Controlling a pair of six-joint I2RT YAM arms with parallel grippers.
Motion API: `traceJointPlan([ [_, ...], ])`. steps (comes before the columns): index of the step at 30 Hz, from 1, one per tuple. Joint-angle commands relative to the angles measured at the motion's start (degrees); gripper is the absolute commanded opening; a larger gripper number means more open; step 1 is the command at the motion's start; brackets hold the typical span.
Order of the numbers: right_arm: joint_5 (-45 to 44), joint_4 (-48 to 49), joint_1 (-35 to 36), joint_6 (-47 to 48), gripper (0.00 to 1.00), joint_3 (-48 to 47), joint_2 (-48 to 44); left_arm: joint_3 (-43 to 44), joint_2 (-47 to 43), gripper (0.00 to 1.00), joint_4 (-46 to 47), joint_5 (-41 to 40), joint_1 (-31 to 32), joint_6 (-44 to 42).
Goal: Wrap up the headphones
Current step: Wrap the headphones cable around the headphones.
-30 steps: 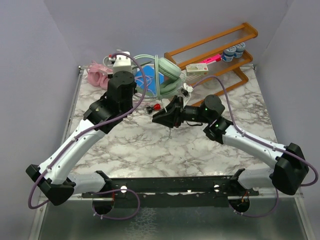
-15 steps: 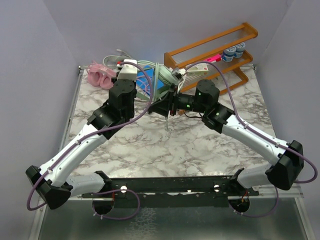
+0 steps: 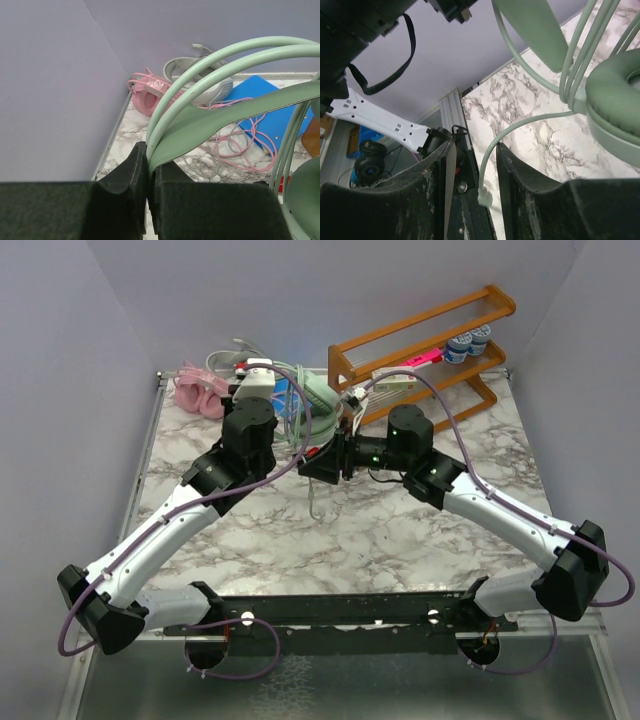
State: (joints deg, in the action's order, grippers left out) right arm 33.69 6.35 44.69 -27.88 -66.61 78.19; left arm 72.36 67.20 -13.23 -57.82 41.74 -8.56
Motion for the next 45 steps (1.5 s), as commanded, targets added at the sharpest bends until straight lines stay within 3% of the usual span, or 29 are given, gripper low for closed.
traceJointPlan([
  [1, 4.3, 4.1, 0.5, 0.4, 0.44, 2.5, -1.9, 4.7, 0.1, 0.0, 3.0, -2.4, 0.3, 5.7],
  [6, 6.8, 14.2, 0.4, -1.2, 0.4, 6.7, -2.2, 6.8, -0.2, 0.0, 1.6, -0.2, 0.3, 8.3],
  [21, 2.8, 48.1, 0.4, -4.9, 0.38, 18.8, 1.6, 6.5, -3.5, 0.0, 2.9, 0.2, 0.3, 13.5],
  [29, 4.6, 60.4, 0.4, -9.2, 0.39, 19.6, 6.1, 6.4, -5.4, 0.0, 6.2, 0.6, 0.3, 14.3],
  [32, 4.2, 62.1, 0.5, -9.8, 0.38, 19.9, 7.0, 6.3, -6.2, 0.0, 8.3, 1.1, 0.3, 14.0],
  [40, 2.3, 63.8, 0.5, -8.6, 0.23, 19.5, 7.6, 8.0, -6.8, 0.0, 11.1, 3.3, 0.3, 13.6],
  [45, 1.5, 65.7, 0.5, -8.3, 0.23, 19.7, 7.6, 8.6, -7.4, 0.0, 12.2, 4.7, 0.3, 13.6],
])
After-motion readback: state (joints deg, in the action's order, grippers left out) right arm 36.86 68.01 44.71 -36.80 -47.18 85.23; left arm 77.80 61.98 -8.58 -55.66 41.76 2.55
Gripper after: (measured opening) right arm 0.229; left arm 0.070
